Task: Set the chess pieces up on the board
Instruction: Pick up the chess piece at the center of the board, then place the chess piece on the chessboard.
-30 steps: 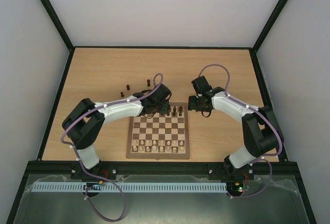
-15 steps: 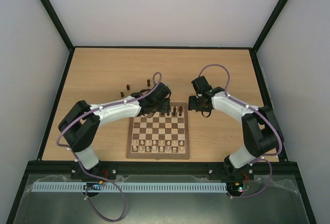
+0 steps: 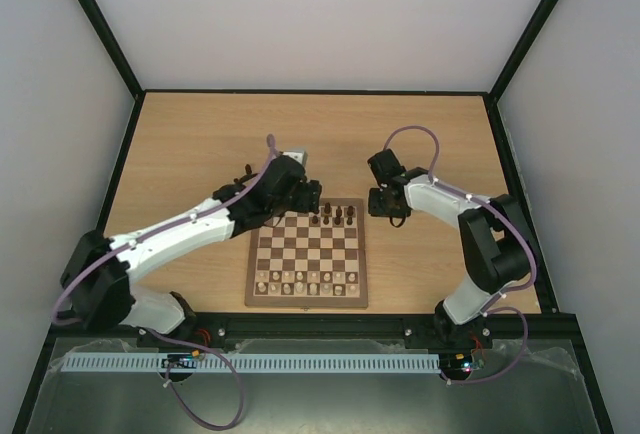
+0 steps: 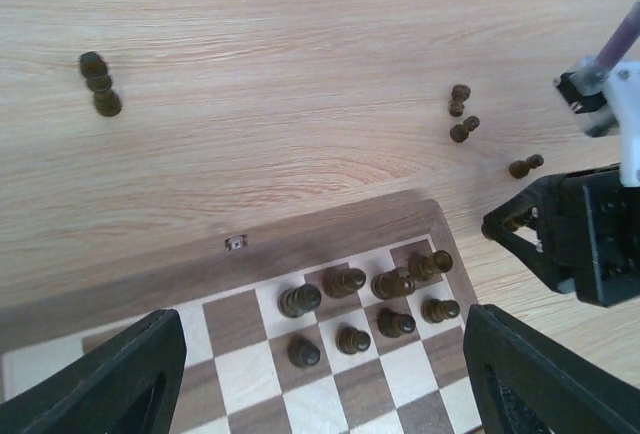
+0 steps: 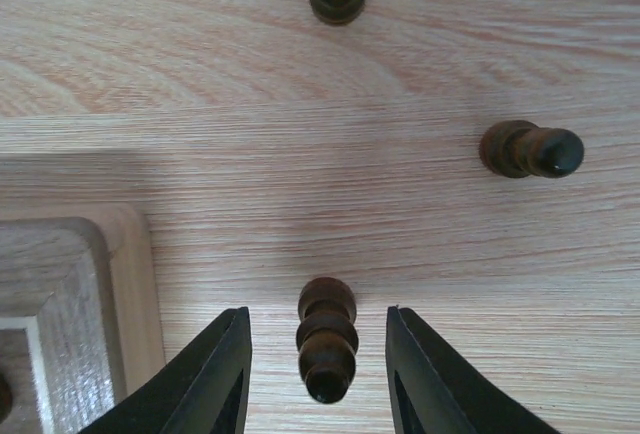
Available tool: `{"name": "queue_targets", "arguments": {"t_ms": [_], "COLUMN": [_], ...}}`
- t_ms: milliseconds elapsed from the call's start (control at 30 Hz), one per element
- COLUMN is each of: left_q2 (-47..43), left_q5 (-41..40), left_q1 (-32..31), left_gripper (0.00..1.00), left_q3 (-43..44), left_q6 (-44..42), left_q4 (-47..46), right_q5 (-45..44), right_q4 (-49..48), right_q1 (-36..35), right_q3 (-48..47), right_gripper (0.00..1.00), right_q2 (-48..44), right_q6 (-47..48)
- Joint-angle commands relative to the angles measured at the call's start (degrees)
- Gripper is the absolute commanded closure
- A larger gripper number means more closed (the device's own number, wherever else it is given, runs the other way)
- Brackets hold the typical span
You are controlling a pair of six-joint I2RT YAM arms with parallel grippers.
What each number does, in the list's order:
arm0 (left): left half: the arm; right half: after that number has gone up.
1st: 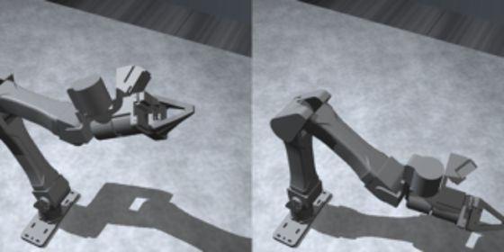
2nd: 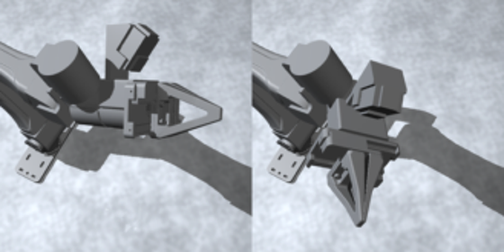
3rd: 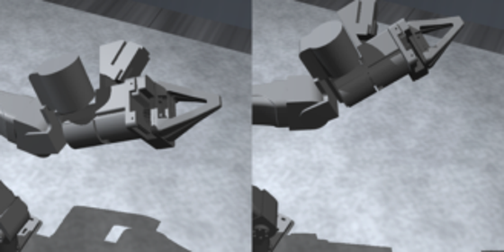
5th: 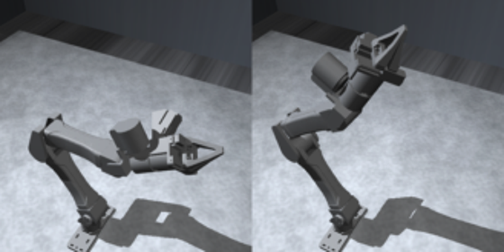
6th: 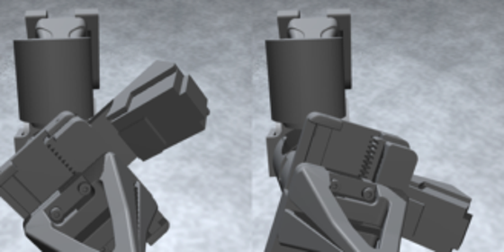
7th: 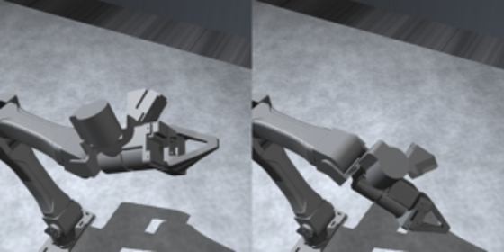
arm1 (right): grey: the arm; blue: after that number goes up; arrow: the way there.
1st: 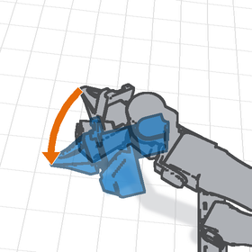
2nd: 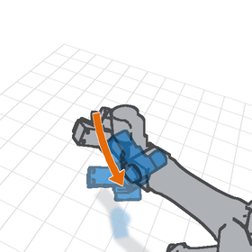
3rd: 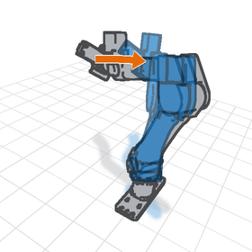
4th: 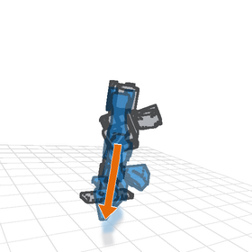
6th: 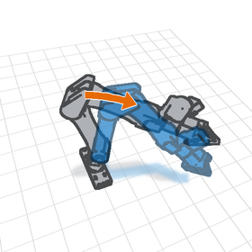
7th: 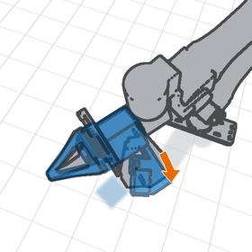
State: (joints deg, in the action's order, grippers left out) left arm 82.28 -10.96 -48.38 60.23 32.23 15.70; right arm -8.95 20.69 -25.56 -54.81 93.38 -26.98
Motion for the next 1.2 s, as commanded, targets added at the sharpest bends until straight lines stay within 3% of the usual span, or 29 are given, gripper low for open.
{"name": "queue_targets", "arguments": {"t_ms": [0, 167, 333, 500, 767, 900, 1167], "left_q2": [-6.7, -13.1, -16.6, -18.1, -19.4, -20.8, -26.8], "left_q5": [-2.5, -3.9, -4.3, -4.3, -3.9, -4.0, -6.4], "left_q1": [-0.2, -0.1, 0.0, 0.0, 0.3, 0.4, 0.5], "left_gripper": [0.17, 0.01, 0.01, 0.00, 0.00, 0.00, 0.00], "left_q3": [-4.3, -9.1, -12.4, -13.8, -14.7, -14.7, -15.3], "left_q6": [1.0, 2.1, 3.1, 3.1, 3.1, 3.2, 3.8], "left_q4": [2.3, 2.9, 3.0, 2.7, 2.4, 2.8, 5.1], "right_q5": [-2.2, -2.8, -3.7, -4.3, -5.4, -5.4, -4.4], "right_q4": [1.5, 1.8, 2.4, 4.3, 8.5, 11.3, 15.2], "right_q1": [0.2, 0.3, 0.2, 0.2, -0.7, -3.6, -14.7], "right_q3": [-1.5, -2.5, -2.8, -3.3, -3.9, -8.8, -23.6], "right_gripper": [0.62, 0.70, 0.78, 0.92, 0.96, 0.96, 0.96], "right_q2": [1.6, 2.5, 1.4, 0.1, -9.0, -13.0, -6.1], "right_q6": [-0.4, -0.8, -1.5, -1.6, -2.3, -2.3, -1.3]}}
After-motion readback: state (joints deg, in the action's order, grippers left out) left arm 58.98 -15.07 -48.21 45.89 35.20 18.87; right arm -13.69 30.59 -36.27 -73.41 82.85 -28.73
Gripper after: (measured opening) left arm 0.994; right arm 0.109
